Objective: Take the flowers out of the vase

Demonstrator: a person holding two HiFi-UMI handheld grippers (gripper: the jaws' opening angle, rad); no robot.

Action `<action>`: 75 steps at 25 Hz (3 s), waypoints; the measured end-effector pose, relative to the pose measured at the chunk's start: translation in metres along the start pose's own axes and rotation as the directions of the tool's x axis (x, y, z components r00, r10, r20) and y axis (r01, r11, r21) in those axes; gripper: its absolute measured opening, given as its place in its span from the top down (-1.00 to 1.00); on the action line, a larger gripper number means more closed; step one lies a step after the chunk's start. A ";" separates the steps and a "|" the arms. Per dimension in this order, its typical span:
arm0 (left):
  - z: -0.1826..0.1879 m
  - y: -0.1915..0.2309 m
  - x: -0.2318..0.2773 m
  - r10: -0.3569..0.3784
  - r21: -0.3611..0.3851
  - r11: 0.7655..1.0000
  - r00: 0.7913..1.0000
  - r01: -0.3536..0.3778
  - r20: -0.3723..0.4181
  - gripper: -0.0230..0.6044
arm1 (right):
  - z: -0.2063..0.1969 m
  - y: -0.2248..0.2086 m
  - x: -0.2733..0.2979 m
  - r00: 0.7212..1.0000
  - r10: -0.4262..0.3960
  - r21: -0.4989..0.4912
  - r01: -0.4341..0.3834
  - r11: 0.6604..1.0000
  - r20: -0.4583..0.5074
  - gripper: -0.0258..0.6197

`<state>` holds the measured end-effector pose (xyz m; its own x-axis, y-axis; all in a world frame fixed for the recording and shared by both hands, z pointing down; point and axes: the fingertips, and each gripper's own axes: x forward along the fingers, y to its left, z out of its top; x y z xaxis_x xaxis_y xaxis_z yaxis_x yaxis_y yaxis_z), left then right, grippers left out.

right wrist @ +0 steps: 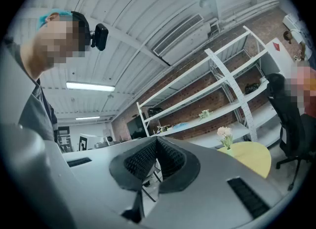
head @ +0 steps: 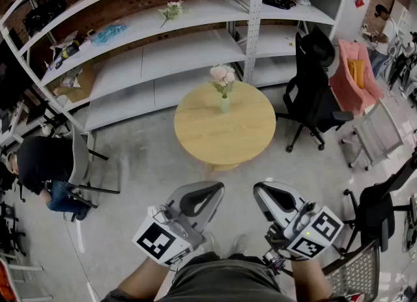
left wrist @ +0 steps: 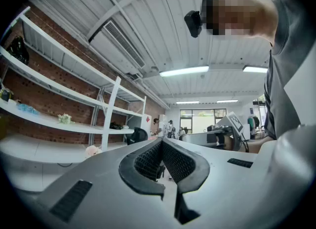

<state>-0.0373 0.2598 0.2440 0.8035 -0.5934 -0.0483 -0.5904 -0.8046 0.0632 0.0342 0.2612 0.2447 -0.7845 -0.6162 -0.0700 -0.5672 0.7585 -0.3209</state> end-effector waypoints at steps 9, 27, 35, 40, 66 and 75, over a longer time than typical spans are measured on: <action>0.005 0.020 -0.021 -0.021 0.010 1.000 1.000 0.021 0.004 0.91 | -0.007 0.014 0.020 1.000 -0.025 -0.002 0.025 1.000 0.005 0.88; -0.003 0.072 -0.024 -0.061 0.003 0.998 0.998 0.061 -0.016 0.91 | -0.010 0.006 0.062 0.991 -0.132 0.022 0.132 0.991 0.029 0.87; -0.030 0.113 0.028 -0.014 -0.015 1.000 0.997 0.013 -0.077 0.91 | -0.024 -0.075 0.084 0.987 -0.159 0.069 0.159 0.985 -0.011 0.87; -0.041 0.143 0.073 0.045 -0.019 0.999 0.994 -0.047 -0.103 0.91 | -0.031 -0.135 0.101 0.991 -0.122 0.094 0.127 0.988 -0.057 0.87; -0.116 0.301 0.214 0.201 -0.038 0.976 0.949 -0.216 -0.241 0.91 | -0.033 -0.328 0.173 0.979 -0.064 0.177 0.099 0.979 -0.196 0.87; -0.206 0.389 0.254 0.062 -0.119 0.987 0.934 -0.110 -0.351 0.35 | -0.040 -0.368 0.215 0.958 -0.196 0.211 0.240 0.948 -0.209 0.87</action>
<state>-0.0471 -0.1994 0.4611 0.7408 -0.5967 0.3086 -0.6622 -0.7259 0.1860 0.0642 -0.1412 0.3858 -0.6930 -0.6946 0.1931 -0.6724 0.5262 -0.5205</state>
